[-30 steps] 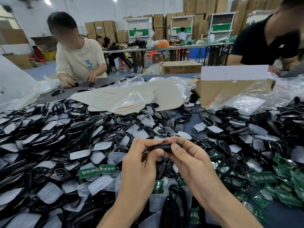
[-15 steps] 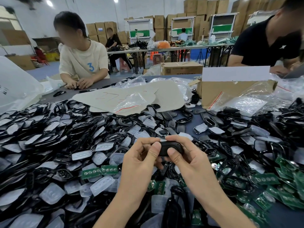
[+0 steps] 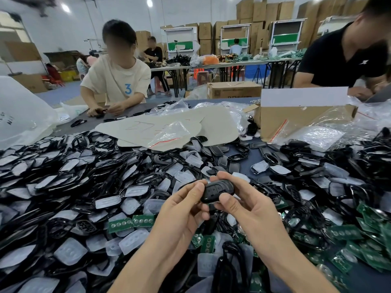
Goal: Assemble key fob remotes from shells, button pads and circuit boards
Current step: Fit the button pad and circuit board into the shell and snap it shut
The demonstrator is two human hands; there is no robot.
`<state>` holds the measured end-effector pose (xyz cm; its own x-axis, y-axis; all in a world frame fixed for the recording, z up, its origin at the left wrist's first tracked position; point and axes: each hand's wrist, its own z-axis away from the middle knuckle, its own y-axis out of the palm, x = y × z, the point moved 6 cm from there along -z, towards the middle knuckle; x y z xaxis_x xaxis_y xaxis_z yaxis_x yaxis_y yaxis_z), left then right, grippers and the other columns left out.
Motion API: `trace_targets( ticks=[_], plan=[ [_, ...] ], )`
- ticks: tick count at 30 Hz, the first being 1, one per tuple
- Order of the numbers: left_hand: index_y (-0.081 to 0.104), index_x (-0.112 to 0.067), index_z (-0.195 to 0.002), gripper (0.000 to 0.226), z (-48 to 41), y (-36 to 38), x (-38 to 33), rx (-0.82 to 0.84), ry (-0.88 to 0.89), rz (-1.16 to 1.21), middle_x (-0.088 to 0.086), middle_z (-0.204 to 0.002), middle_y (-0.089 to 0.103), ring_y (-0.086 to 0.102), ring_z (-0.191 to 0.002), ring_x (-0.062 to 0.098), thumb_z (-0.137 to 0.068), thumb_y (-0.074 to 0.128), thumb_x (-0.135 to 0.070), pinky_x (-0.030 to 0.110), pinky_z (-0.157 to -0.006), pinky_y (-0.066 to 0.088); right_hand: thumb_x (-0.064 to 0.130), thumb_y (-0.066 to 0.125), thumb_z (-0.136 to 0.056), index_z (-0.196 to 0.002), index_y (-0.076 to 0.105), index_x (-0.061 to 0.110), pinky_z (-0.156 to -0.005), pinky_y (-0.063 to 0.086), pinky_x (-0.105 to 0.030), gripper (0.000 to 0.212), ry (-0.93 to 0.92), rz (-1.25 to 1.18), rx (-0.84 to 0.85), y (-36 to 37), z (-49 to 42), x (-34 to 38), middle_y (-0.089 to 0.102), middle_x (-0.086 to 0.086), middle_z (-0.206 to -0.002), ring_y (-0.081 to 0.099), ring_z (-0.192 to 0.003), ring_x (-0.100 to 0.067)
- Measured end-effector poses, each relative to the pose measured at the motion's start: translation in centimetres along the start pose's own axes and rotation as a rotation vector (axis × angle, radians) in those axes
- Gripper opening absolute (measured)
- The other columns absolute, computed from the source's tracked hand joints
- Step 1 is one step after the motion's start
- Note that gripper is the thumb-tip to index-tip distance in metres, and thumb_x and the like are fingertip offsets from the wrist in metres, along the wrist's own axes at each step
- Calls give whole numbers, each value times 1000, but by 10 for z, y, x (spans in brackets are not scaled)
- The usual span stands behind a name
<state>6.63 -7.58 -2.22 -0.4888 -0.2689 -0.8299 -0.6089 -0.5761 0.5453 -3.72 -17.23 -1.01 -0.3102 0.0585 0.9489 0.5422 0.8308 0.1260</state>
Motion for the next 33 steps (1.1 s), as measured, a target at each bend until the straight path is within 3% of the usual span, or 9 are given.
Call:
trace_targets(
  ticks=[6, 15, 18, 20, 24, 26, 27, 30, 33],
  plan=[
    [80, -10, -98, 24, -1, -3, 7, 36, -101, 60, 9, -87, 73, 59, -55, 9, -77, 74, -20, 18, -50, 53, 40, 66, -87, -130, 65, 35, -90, 54, -20, 43, -67, 92, -22, 0, 2, 1, 74, 10, -117, 72, -103, -14],
    [77, -9, -110, 37, 0, 1, 12, 95, -182, 117, 8, -84, 70, 57, -56, 7, -74, 75, -20, 15, -48, 52, 35, 59, -96, -127, 64, 43, -92, 54, -26, 32, -149, 166, -28, 3, 4, 4, 74, 9, -114, 70, -107, -14],
    [77, -10, -110, 37, 1, 4, 14, 111, -189, 110, 7, -83, 69, 56, -54, 5, -75, 74, -20, 14, -47, 52, 48, 59, -97, -123, 64, 48, -84, 55, -41, 26, -146, 192, -53, 2, 6, 6, 75, 1, -104, 69, -89, -25],
    [77, -9, -110, 35, 1, 6, 15, 107, -195, 121, 8, -82, 67, 56, -54, 5, -77, 73, -19, 14, -47, 52, 60, 55, -95, -120, 64, 50, -68, 53, -42, 28, -132, 212, -74, 2, 7, 6, 73, -8, -97, 61, -67, -26],
    [78, -8, -107, 32, 1, 6, 17, 65, -189, 133, 8, -80, 64, 56, -53, 7, -77, 72, -18, 15, -47, 52, 59, 53, -96, -115, 64, 52, -70, 49, -38, 23, -113, 229, -91, 3, 6, 4, 72, -11, -94, 61, -80, -41],
    [79, -9, -102, 26, -1, 6, 16, 32, -102, 75, 10, -80, 67, 58, -55, 10, -80, 70, -19, 19, -48, 53, 55, 54, -94, -112, 66, 50, -79, 54, -39, 21, -82, 194, -108, 1, 5, 0, 75, -3, -98, 67, -88, -32],
    [79, -12, -100, 23, -1, 6, 13, 16, -12, -9, 11, -80, 68, 60, -57, 13, -82, 68, -21, 22, -50, 54, 52, 54, -92, -110, 67, 47, -82, 56, -33, 22, -63, 157, -124, -1, 4, -3, 76, 3, -101, 71, -91, -22],
    [75, -33, -102, 18, 5, 8, -1, -42, 391, -563, -2, -94, 72, 69, -78, 12, -88, 64, -36, 25, -65, 58, 41, 55, -91, -111, 71, 30, -91, 54, -26, 28, 32, -31, -189, -6, -2, -14, 77, 2, -107, 72, -105, -14],
    [68, -41, -107, 16, 15, 16, -7, -53, 757, -1018, -19, -112, 60, 64, -103, 6, -91, 67, -36, 15, -83, 51, 37, 58, -88, -109, 73, 19, -91, 57, -25, 31, 101, -252, -252, -8, -3, -23, 77, -6, -106, 73, -103, -17]
  ],
)
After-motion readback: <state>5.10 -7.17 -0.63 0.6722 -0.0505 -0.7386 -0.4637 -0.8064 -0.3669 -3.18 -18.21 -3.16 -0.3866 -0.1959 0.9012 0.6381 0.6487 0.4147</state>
